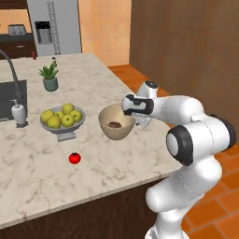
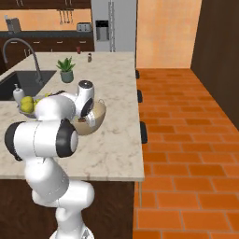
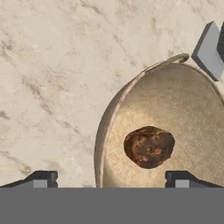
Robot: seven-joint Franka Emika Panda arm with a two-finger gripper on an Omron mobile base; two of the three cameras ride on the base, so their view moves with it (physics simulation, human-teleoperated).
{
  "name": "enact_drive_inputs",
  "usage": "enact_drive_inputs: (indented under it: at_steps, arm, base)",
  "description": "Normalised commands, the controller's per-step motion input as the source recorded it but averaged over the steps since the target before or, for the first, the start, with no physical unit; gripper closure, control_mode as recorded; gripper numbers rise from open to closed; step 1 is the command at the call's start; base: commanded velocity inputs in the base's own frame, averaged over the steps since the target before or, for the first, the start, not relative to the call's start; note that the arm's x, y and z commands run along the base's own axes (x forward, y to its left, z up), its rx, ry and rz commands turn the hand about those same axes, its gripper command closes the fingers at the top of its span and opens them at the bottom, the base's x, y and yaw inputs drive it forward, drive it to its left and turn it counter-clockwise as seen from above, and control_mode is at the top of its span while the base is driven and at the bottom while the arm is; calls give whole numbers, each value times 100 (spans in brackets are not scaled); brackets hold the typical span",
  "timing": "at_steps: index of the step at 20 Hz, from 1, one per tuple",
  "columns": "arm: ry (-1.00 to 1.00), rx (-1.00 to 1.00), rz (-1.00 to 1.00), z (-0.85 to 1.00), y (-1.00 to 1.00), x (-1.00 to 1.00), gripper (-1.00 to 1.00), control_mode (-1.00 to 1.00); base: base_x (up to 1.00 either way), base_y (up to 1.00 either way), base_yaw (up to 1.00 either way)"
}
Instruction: Open the cabinet, pick up the bread from the cabinet and place it in the basket. Then move the basket to the dining counter.
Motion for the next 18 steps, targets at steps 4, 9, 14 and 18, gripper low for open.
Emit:
enact_drive_inputs:
  at_steps: [4,9,14,18]
  arm:
    - [1,0,-3,73,0,-98,-100,-100]
    - [0,0,-14,66,-1,-100,-100,-100]
    - [0,0,-24,59,-11,-100,-100,-100]
    - [0,2,-29,30,-13,-100,-100,-100]
  base:
    - [0,0,0]
    - [0,0,0]
    - [0,0,0]
    - [0,0,0]
